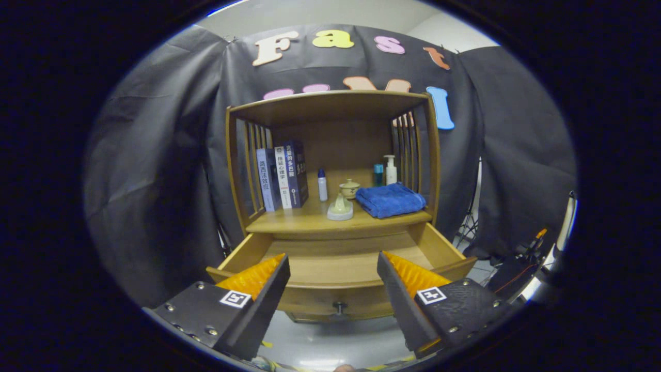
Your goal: Pull open the drawer, take out the items inside it, and place them on the countertop above the cabinet.
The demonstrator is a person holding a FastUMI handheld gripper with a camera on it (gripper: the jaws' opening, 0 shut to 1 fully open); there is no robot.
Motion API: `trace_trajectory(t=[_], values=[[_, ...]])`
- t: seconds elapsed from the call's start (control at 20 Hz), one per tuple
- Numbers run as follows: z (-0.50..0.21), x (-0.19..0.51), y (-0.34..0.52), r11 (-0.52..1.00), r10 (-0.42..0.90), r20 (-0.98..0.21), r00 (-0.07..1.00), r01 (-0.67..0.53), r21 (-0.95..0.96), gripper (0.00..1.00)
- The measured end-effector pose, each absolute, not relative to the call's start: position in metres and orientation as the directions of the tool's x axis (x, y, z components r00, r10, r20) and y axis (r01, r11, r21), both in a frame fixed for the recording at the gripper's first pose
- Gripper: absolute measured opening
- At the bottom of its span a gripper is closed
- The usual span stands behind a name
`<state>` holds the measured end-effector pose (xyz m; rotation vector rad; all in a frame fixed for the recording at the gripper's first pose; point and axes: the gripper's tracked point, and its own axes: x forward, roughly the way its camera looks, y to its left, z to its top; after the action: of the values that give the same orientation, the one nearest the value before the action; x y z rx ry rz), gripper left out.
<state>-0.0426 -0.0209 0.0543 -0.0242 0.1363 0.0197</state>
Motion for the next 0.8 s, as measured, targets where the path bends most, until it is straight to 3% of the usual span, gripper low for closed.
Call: trace_trajectory(t=[0.25, 0.8], values=[[0.011, -0.062, -0.026, 0.992, 0.04, -0.125, 0.991, -0.054, -0.114, 1.0], [-0.081, -0.049, -0.028, 1.0, 0.001, -0.144, 0.99, -0.004, -0.019, 0.99]])
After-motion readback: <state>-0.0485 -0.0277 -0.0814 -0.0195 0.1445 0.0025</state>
